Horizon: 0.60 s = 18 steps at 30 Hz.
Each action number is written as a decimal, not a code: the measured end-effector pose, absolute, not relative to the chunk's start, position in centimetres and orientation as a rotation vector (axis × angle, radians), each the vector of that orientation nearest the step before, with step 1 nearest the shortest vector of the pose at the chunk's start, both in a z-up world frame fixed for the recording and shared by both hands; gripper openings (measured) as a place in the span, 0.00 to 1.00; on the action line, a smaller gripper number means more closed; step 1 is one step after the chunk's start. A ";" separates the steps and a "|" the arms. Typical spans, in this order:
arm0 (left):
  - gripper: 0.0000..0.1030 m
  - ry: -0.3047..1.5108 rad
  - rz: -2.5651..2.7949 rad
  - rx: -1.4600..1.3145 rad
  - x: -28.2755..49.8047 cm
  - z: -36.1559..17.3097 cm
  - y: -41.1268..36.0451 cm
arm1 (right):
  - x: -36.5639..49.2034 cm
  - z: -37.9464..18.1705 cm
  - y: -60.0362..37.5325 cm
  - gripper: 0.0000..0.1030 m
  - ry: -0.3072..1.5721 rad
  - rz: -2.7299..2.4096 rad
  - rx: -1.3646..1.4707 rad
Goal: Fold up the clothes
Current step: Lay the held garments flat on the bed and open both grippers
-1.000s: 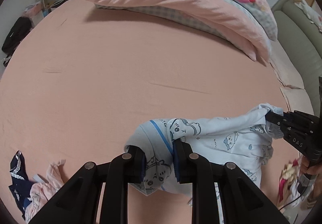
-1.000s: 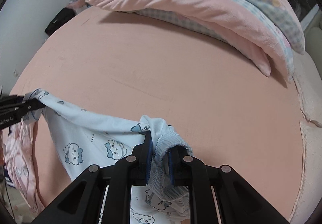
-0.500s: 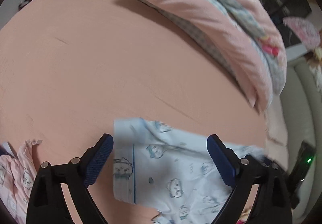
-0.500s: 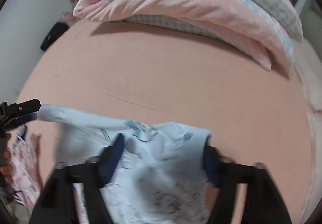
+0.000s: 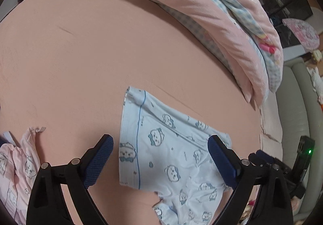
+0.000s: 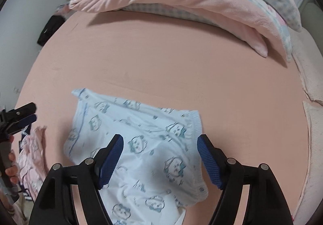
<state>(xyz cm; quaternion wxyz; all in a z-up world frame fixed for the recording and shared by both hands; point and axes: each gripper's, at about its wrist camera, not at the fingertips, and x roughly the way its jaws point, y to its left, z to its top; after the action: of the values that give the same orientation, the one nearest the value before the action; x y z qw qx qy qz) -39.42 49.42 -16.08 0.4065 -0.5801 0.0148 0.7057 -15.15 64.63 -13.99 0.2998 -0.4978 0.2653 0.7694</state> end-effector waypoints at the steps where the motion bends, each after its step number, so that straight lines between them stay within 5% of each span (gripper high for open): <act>1: 0.93 0.051 1.772 -1.453 -39.0 -15.9 49.2 | -15.1 -13.8 64.4 0.73 0.702 2.048 -1.326; 18: 0.93 0.155 1.727 -1.385 -32.1 -13.8 45.9 | -10.6 -12.2 57.8 0.73 0.667 2.046 -1.350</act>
<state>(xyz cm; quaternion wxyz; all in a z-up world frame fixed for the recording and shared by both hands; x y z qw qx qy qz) -32.08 45.89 -13.80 0.4453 -0.5588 0.0625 0.6968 -10.58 57.84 -12.24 0.2962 -0.5078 0.2506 0.7692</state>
